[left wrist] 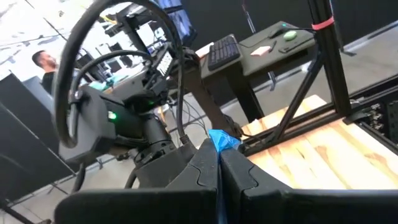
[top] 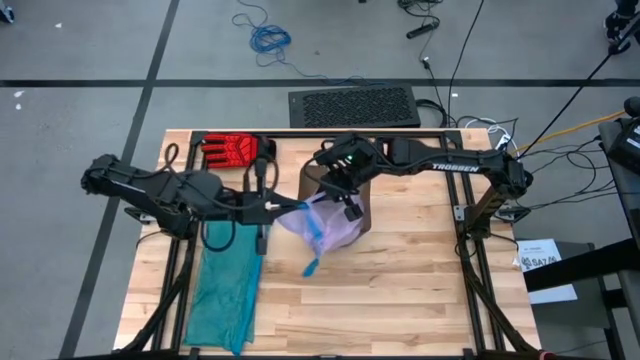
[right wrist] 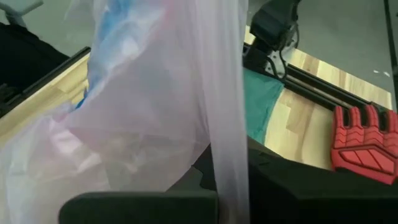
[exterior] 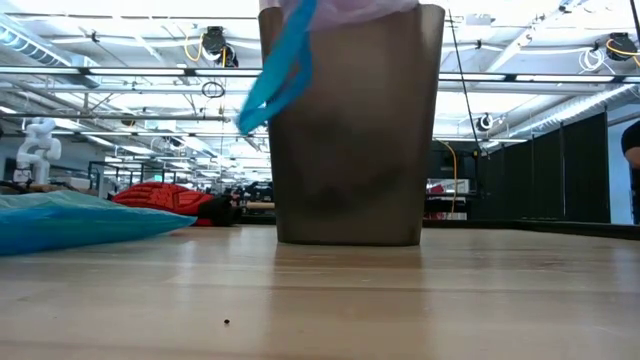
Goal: Place trash/remove bag and relplace
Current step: Remove the pink trash bag from the black trash bin
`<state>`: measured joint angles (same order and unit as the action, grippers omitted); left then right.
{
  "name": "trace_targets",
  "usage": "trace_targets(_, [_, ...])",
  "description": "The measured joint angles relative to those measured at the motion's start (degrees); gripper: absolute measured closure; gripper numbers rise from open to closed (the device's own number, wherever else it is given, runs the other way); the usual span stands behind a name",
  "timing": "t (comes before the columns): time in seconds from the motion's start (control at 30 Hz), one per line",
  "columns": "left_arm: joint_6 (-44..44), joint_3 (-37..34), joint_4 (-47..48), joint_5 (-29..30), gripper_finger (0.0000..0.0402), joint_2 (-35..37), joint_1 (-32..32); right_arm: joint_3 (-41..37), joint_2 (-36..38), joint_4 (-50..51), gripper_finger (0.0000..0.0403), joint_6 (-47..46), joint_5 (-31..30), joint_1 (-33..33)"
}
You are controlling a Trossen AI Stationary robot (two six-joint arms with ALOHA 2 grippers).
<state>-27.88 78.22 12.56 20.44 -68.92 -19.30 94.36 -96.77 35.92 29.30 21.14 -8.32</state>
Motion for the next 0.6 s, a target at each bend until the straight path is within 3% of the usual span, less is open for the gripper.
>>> trace_targets(0.33, [2.05,0.24,5.4,1.71,0.0401,1.37,-0.4,-0.13,2.34,0.35,0.0396,-2.42,-0.89,-0.64])
trace_targets(0.6, [2.01,0.24,5.77,1.91,0.0401,1.34,-0.38,-0.13,6.69,-0.99,0.0295,-4.34,-0.91,-0.46])
